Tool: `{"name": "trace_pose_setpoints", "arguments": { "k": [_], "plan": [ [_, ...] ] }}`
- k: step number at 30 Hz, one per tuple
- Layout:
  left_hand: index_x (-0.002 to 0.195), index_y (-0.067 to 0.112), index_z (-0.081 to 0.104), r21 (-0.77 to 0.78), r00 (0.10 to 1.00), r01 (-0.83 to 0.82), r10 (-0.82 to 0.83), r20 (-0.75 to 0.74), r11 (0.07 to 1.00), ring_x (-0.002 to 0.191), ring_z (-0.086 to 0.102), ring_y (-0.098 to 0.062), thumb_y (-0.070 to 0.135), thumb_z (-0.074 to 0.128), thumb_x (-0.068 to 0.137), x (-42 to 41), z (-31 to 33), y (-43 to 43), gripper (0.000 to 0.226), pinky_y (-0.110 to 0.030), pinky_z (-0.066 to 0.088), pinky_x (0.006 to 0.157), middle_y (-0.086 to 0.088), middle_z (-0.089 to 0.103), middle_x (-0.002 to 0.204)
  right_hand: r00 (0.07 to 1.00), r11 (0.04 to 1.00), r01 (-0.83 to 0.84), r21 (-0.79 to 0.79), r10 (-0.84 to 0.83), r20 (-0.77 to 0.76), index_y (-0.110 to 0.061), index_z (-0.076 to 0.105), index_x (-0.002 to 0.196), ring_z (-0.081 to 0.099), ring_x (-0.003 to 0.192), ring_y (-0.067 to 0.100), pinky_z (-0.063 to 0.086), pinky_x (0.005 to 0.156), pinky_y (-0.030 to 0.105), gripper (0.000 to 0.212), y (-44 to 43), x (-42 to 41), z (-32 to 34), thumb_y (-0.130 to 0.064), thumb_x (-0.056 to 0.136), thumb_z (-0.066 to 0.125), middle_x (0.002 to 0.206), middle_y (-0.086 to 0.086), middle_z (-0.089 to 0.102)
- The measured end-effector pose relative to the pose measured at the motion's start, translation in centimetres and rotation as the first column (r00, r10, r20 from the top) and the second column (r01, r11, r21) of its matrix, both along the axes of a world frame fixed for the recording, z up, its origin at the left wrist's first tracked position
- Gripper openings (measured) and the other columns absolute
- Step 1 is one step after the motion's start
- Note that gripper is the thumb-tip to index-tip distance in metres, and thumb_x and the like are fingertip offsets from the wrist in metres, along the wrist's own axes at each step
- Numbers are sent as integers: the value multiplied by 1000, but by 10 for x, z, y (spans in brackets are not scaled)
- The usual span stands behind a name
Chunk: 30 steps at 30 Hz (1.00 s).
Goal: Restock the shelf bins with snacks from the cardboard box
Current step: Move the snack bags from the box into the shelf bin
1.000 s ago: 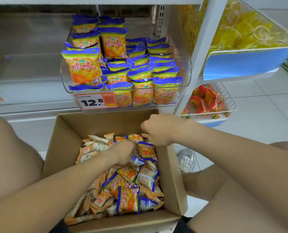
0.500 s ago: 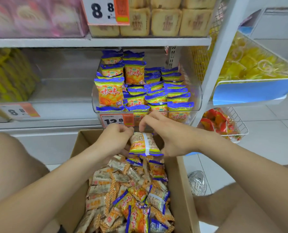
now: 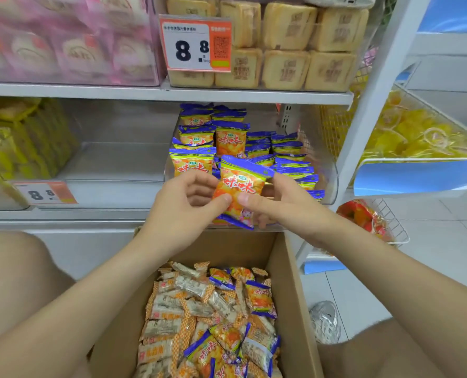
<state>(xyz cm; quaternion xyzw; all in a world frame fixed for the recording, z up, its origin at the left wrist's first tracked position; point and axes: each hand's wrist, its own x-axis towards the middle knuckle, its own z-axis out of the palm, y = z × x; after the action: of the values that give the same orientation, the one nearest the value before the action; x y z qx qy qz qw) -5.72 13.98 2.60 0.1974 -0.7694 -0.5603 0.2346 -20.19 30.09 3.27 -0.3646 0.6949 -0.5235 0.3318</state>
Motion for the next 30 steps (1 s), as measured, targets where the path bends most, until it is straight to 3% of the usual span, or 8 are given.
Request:
{"name": "trace_pose_setpoints", "arguments": {
  "k": [3, 5, 8, 12, 16, 20, 25, 30],
  "plan": [
    [103, 29, 69, -305, 994, -110, 99, -50, 946, 90, 69, -6, 36, 81, 90, -4, -1, -6, 18, -17, 51, 69, 15, 70, 100, 970, 971, 228, -77, -219, 107, -14, 62, 134, 75, 105, 21, 62, 82, 41, 54, -14, -7, -6, -41, 91, 79, 118, 7, 76],
    [108, 27, 69, -584, 981, -192, 156, -112, 789, 104, 59, -10, 34, 76, 94, -7, -2, -14, 17, -24, 46, 84, 10, 61, 117, 930, 924, 364, -115, -368, -16, -15, 60, 131, 75, 101, 24, 61, 88, 47, 56, -23, -19, -9, -45, 89, 79, 111, 7, 78],
    [134, 23, 62, -789, 978, -187, 185, -95, 586, 134, 42, -27, 26, 73, 91, -14, -6, -27, 45, -43, 40, 103, -3, 46, 147, 833, 860, 489, -147, -511, -214, -17, 56, 121, 74, 91, 15, 59, 79, 35, 38, -37, -44, -8, -34, 93, 76, 102, 0, 76],
    [154, 22, 44, -774, 971, -82, 225, 79, 627, 149, 29, -28, 29, 71, 90, -21, -11, -36, 69, -54, 35, 112, -4, 38, 159, 742, 841, 531, -106, -522, -421, -21, 61, 114, 72, 92, 19, 60, 86, 48, 38, -63, -68, -15, -42, 87, 77, 103, -4, 73],
    [151, 19, 46, -816, 958, -27, 248, 144, 578, 149, 31, -32, 23, 68, 91, -21, -18, -43, 64, -56, 36, 112, -8, 43, 155, 697, 864, 484, -142, -478, -535, -21, 38, 143, 66, 95, 27, 54, 85, 42, 67, -84, -61, -22, -27, 91, 80, 95, -1, 67],
    [152, 20, 45, -813, 963, -15, 226, 145, 582, 151, 28, -31, 24, 67, 91, -23, -19, -46, 64, -55, 33, 117, -8, 40, 158, 605, 865, 466, -186, -465, -647, -29, 46, 132, 61, 86, 26, 53, 77, 44, 45, -93, -59, -28, -23, 97, 73, 81, -2, 63],
    [149, 17, 47, -824, 978, -54, 195, 69, 564, 154, 28, -32, 21, 68, 92, -20, -18, -44, 61, -55, 32, 121, -11, 39, 159, 662, 917, 397, -23, -304, -685, -30, 52, 121, 61, 101, 27, 53, 85, 44, 34, -91, -66, -23, -34, 95, 74, 93, -3, 66],
    [142, 13, 56, -869, 995, -88, 91, -49, 486, 146, 38, -34, 13, 65, 91, -13, -17, -34, 52, -49, 36, 117, -12, 47, 152, 487, 878, 460, -135, -376, -789, -29, 55, 132, 56, 107, 29, 50, 90, 46, 44, -72, -53, -12, -28, 89, 66, 119, 4, 52]
  ]
}}
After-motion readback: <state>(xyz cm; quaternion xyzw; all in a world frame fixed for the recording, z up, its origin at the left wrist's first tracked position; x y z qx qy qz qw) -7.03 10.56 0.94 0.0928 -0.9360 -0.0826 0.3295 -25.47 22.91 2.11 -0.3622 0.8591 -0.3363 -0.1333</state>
